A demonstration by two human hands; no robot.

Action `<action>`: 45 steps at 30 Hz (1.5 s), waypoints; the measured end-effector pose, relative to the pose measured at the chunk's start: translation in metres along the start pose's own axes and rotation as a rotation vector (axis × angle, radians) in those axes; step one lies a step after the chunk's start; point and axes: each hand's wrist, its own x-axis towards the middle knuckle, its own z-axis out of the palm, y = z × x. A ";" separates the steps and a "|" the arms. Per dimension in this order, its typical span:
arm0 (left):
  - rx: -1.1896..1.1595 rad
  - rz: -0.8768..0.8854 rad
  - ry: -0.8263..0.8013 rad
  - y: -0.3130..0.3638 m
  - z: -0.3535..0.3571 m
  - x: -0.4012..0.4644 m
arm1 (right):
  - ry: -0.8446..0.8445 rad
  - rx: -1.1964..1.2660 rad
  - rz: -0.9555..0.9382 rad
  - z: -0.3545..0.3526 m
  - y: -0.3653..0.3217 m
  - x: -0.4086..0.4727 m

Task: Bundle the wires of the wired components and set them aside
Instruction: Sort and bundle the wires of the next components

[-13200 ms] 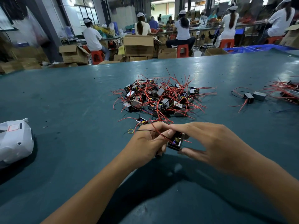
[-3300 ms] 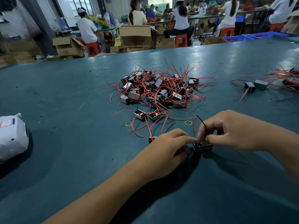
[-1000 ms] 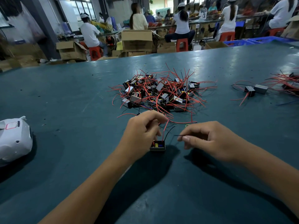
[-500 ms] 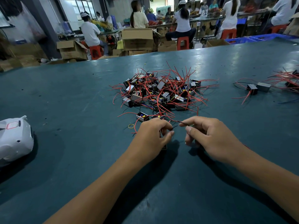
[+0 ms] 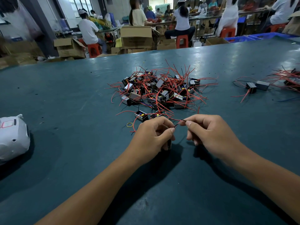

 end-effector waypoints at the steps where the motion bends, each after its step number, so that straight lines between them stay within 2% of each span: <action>1: -0.010 -0.001 0.002 0.000 0.001 0.000 | -0.004 0.013 -0.003 0.001 0.000 0.000; 6: -0.140 -0.021 0.012 0.001 0.008 -0.003 | -0.031 0.071 0.010 0.003 0.000 0.000; 13: -0.271 -0.075 -0.006 0.005 0.014 -0.003 | 0.031 0.079 0.003 0.005 -0.003 0.000; 22: -0.478 -0.181 -0.009 0.021 0.021 -0.009 | 0.028 0.109 -0.063 0.005 -0.006 -0.003; 45: -0.459 -0.136 0.018 0.014 0.017 -0.008 | 0.043 0.108 -0.087 0.005 0.000 -0.002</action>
